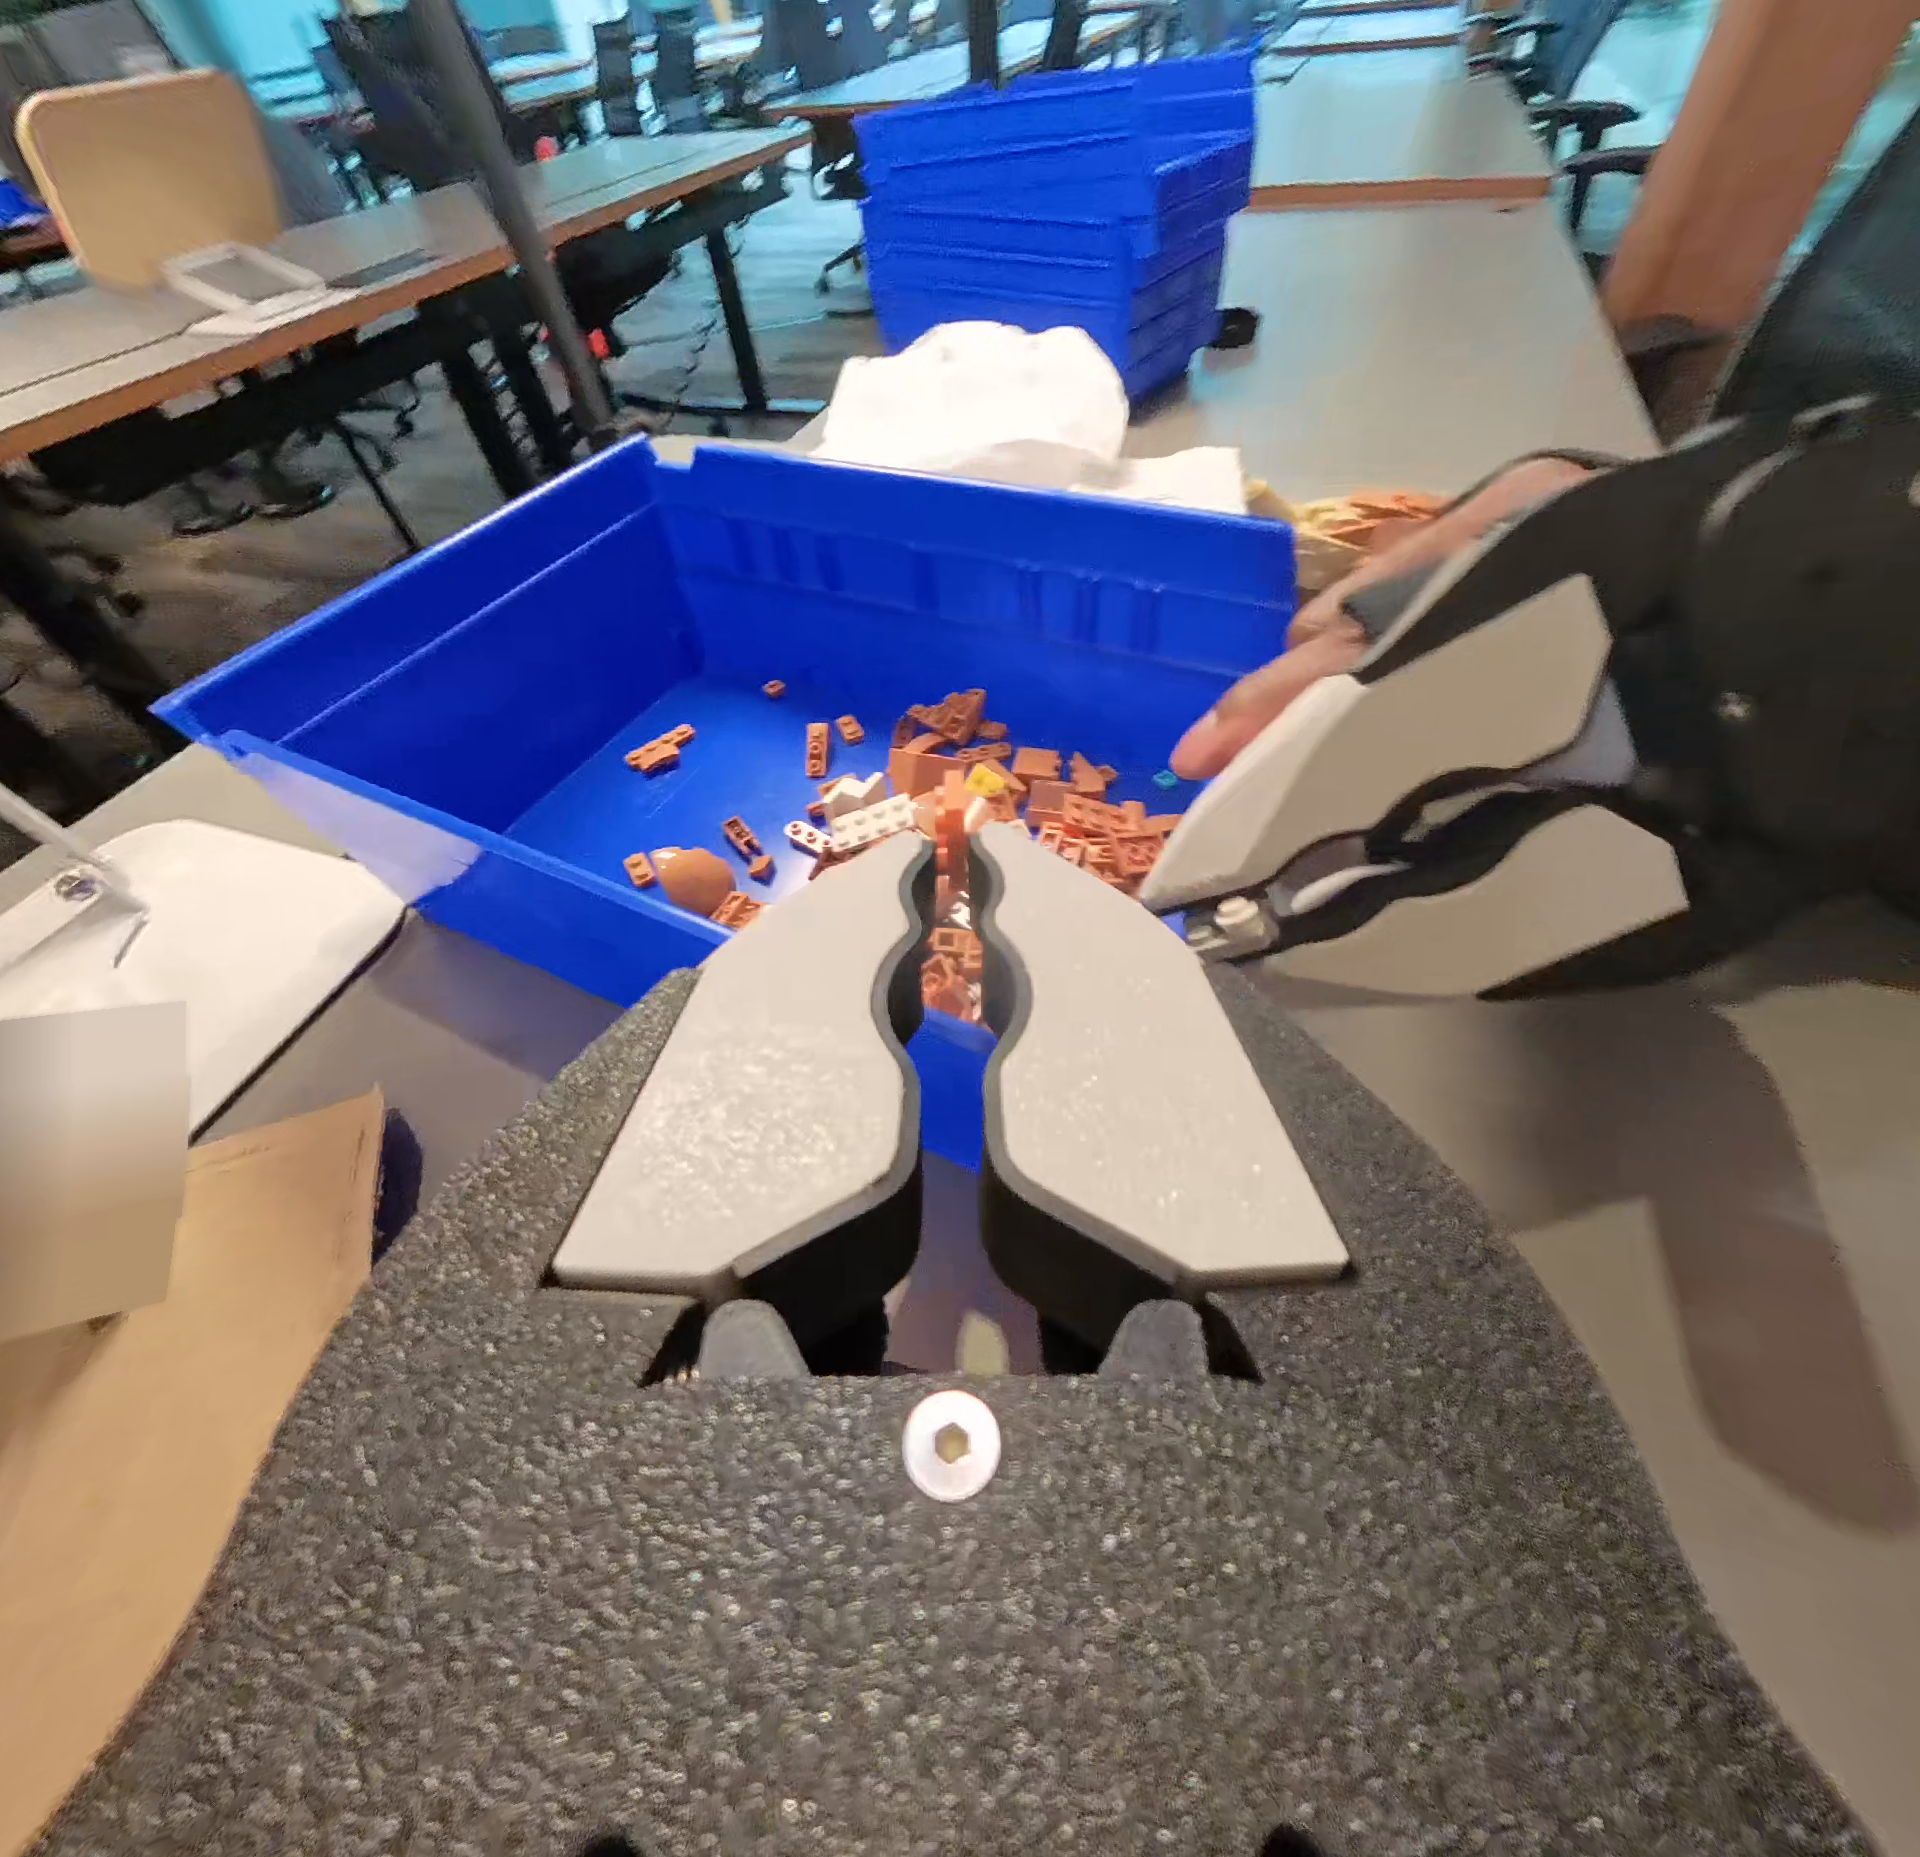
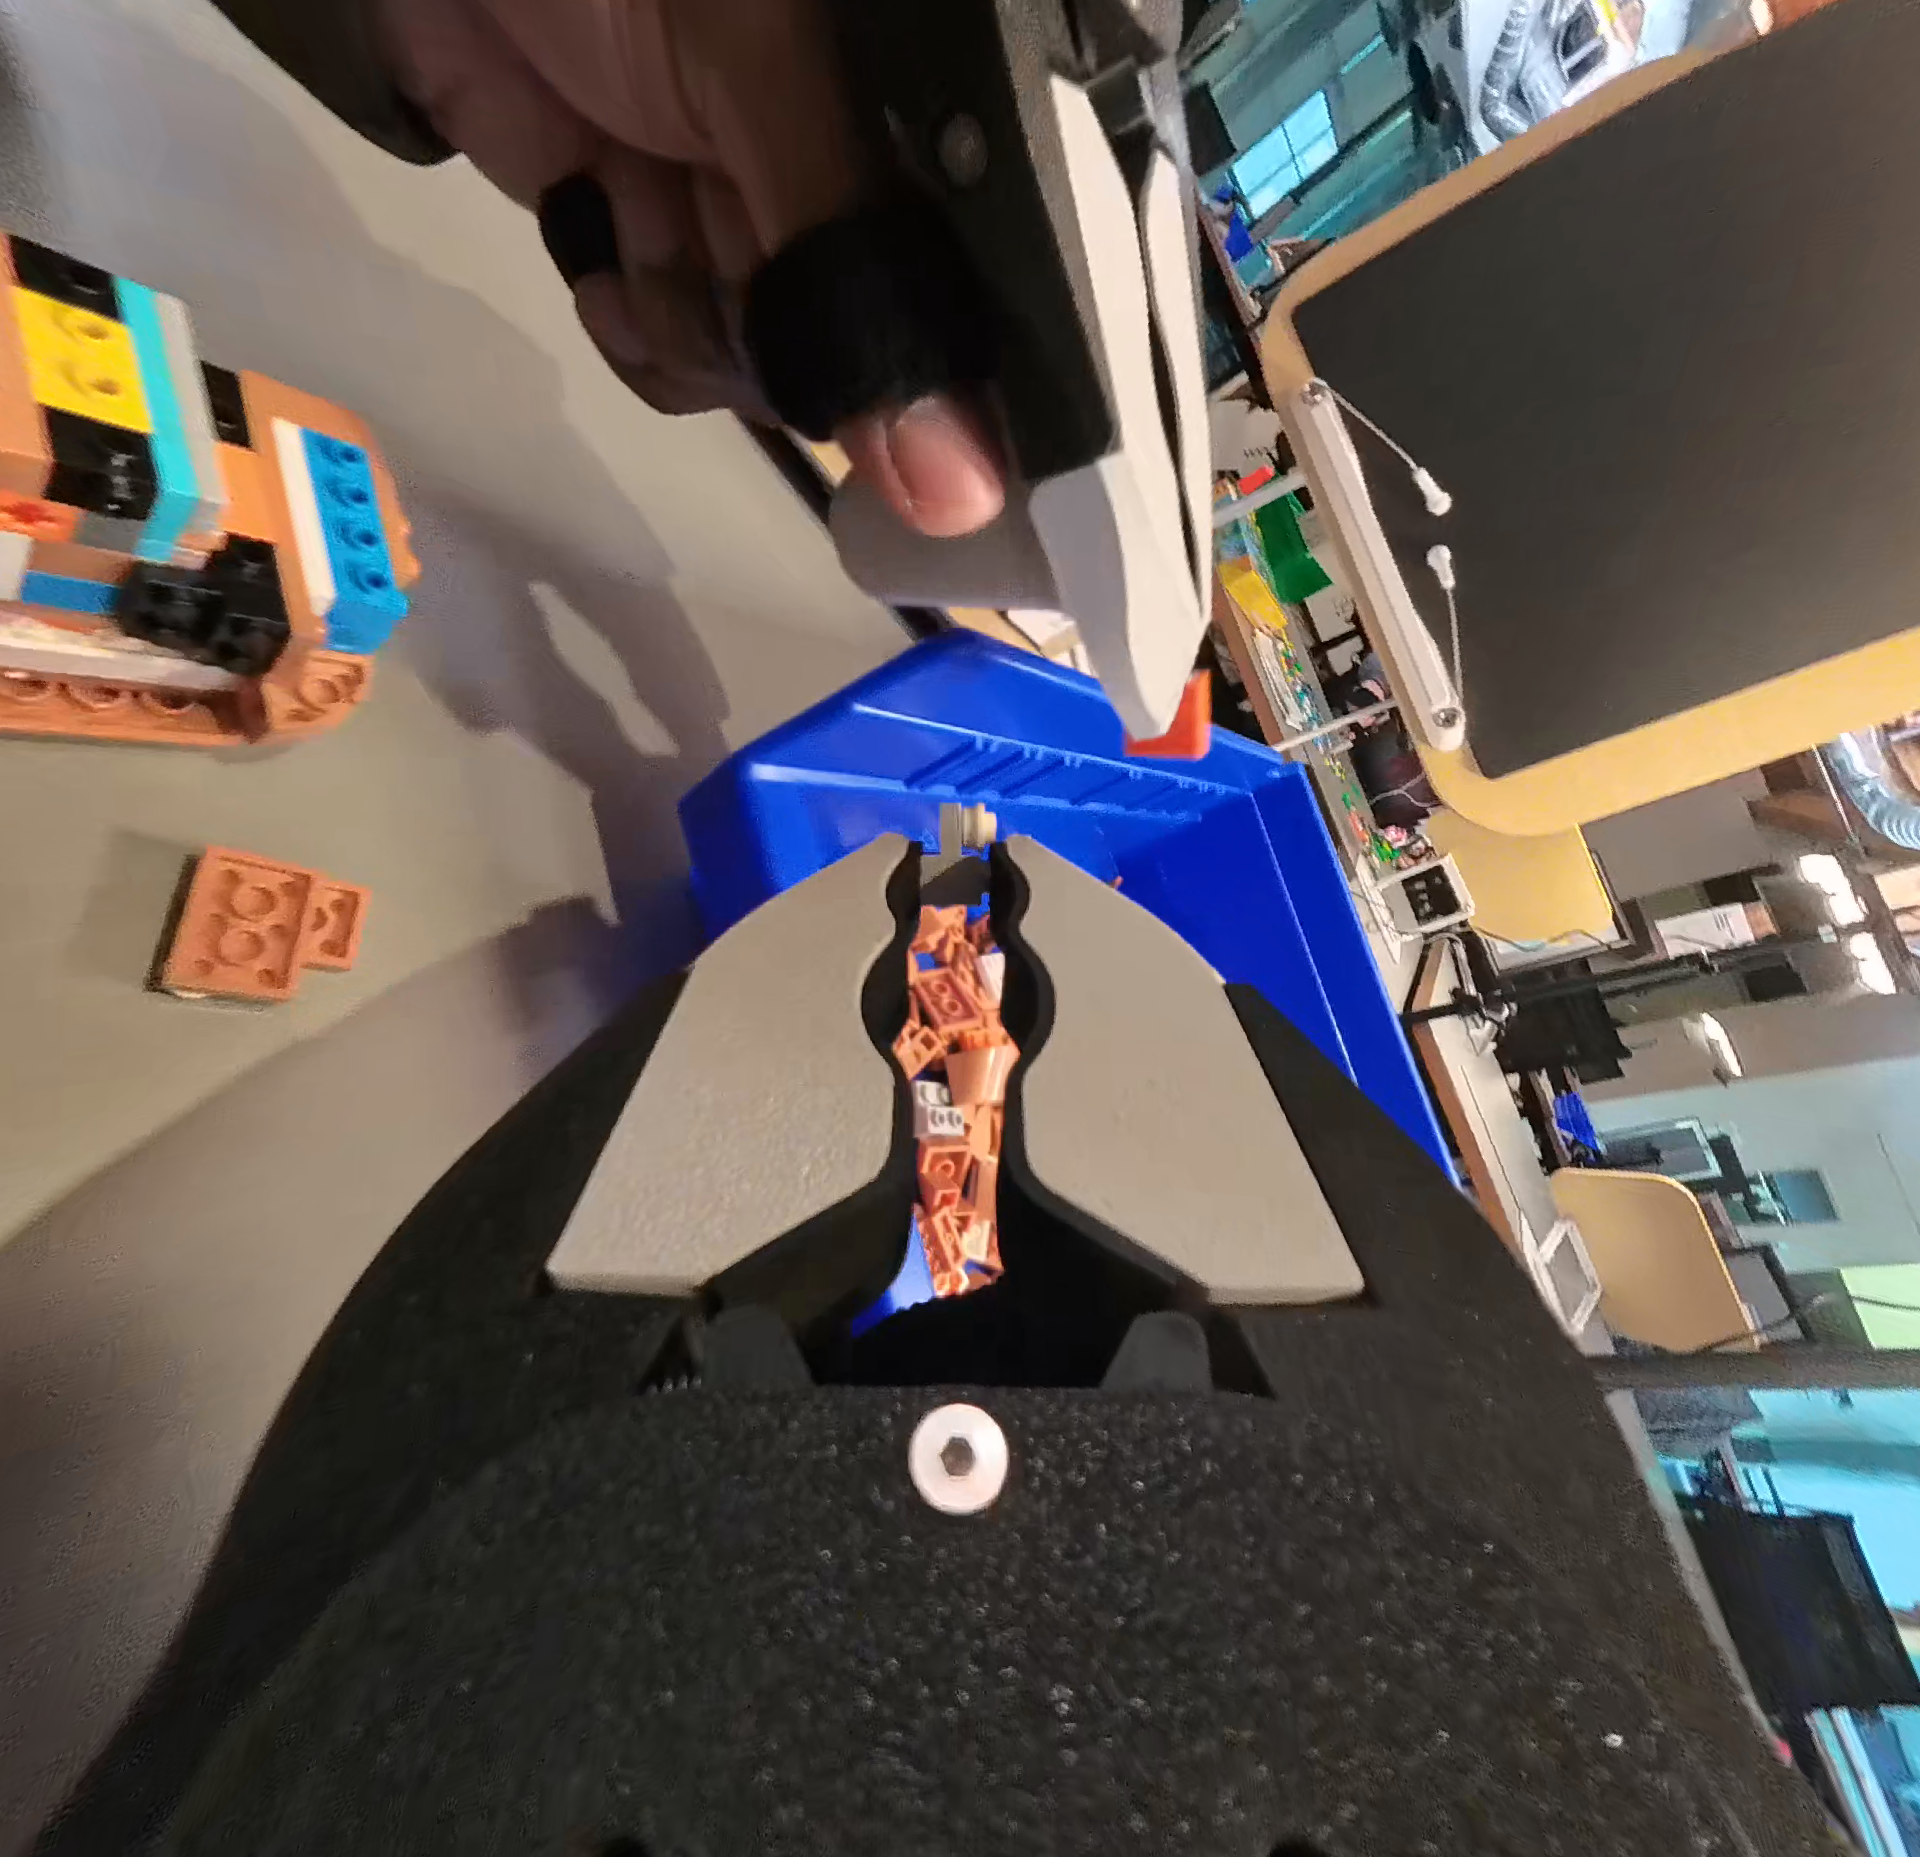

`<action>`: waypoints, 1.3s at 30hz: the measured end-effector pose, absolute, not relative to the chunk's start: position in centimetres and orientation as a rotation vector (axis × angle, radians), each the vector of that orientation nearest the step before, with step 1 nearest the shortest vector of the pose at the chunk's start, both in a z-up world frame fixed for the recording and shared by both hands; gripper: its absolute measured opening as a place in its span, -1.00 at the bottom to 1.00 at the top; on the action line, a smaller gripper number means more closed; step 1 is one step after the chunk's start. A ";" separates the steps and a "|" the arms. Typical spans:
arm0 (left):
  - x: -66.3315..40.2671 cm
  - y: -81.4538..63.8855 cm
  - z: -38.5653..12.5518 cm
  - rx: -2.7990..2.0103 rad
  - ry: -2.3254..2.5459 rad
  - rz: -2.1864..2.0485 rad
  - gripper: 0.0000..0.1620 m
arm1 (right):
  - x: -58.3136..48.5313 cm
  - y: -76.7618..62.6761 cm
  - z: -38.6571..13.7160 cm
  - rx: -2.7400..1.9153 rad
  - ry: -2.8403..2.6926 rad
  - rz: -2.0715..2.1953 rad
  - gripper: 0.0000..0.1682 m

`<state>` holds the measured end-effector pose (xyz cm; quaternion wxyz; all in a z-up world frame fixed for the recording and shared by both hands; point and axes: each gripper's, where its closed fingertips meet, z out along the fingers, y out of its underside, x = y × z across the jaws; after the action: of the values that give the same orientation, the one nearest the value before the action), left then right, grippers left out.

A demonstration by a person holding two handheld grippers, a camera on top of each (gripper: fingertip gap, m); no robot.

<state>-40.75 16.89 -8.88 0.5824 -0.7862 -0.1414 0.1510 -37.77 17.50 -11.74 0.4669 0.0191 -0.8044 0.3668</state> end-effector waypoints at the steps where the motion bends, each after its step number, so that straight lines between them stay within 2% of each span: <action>1: -41.1 17.3 -9.0 -1.850 -0.355 0.360 -0.89 | -38.0 17.7 -11.6 0.028 -1.969 0.898 -0.87; 4: -41.0 17.8 -9.5 -1.867 -0.373 0.350 -0.73 | -38.3 18.1 -11.2 -0.009 -1.951 0.899 -0.87; 10: -38.7 18.2 -8.5 -1.775 -0.369 0.130 -0.69 | -39.0 18.6 -10.0 -0.107 -1.855 0.912 -0.87; 13: -37.8 18.7 -8.9 -1.792 -0.359 0.059 -0.60 | -39.1 18.8 -9.3 -0.145 -1.801 0.932 -0.87; 28: -36.9 19.0 -7.7 -1.785 -0.385 0.137 -0.66 | -38.6 18.6 -7.5 -0.156 -1.641 0.971 -0.87; 39: -36.3 19.3 -7.2 -1.738 -0.381 0.055 -0.60 | -37.7 17.8 -6.8 -0.077 -1.567 0.981 -0.87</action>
<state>-36.32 19.26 -7.17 0.6295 -0.7586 -0.1662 0.0241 -37.72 17.83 -6.75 0.6015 -0.0333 -0.6765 0.4236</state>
